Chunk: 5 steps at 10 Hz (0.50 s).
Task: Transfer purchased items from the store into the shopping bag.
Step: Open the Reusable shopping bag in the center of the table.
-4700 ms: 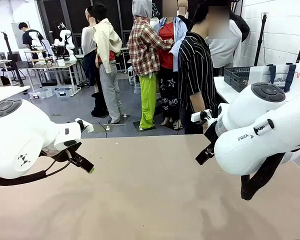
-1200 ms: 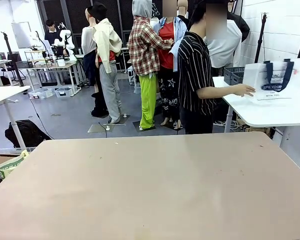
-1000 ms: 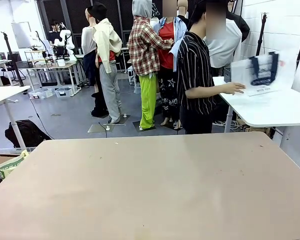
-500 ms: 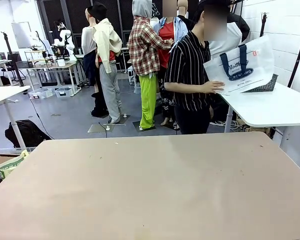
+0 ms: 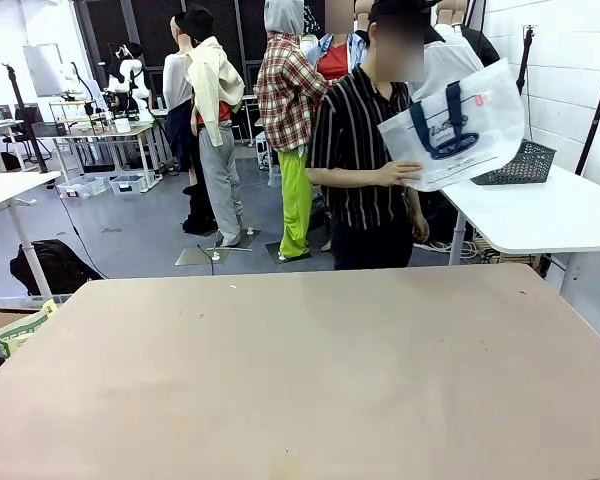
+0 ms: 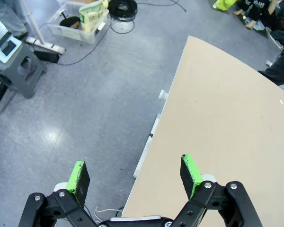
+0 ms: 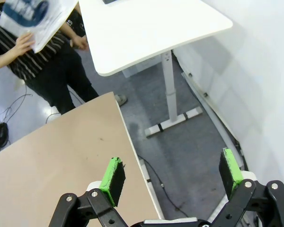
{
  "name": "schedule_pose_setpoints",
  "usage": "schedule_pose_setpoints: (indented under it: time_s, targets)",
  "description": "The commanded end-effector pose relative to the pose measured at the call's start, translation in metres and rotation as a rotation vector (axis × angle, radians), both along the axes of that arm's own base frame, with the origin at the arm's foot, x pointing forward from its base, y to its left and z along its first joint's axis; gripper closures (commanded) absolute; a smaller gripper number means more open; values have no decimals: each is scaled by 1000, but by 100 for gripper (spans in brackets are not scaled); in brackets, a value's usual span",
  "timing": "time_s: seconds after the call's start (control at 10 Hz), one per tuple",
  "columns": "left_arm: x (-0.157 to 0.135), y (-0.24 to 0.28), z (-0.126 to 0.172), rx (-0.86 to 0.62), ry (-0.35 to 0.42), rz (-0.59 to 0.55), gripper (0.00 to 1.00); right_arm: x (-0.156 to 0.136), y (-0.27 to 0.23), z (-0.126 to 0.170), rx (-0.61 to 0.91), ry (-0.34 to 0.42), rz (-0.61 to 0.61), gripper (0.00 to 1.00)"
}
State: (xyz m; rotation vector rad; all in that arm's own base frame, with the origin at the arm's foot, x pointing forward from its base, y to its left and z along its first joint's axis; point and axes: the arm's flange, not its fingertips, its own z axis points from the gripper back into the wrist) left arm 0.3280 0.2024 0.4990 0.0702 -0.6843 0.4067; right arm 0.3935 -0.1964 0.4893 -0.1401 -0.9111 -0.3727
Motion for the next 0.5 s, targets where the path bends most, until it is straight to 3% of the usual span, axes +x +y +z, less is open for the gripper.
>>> schedule_pose_setpoints:
  time_s: [0.0,0.4]
  targets:
    - [0,1,-1,7,5,-13,0,0,0,-1,-6,11,1,0]
    - [0,1,-1,7,5,-13,0,0,0,-1,-6,11,1,0]
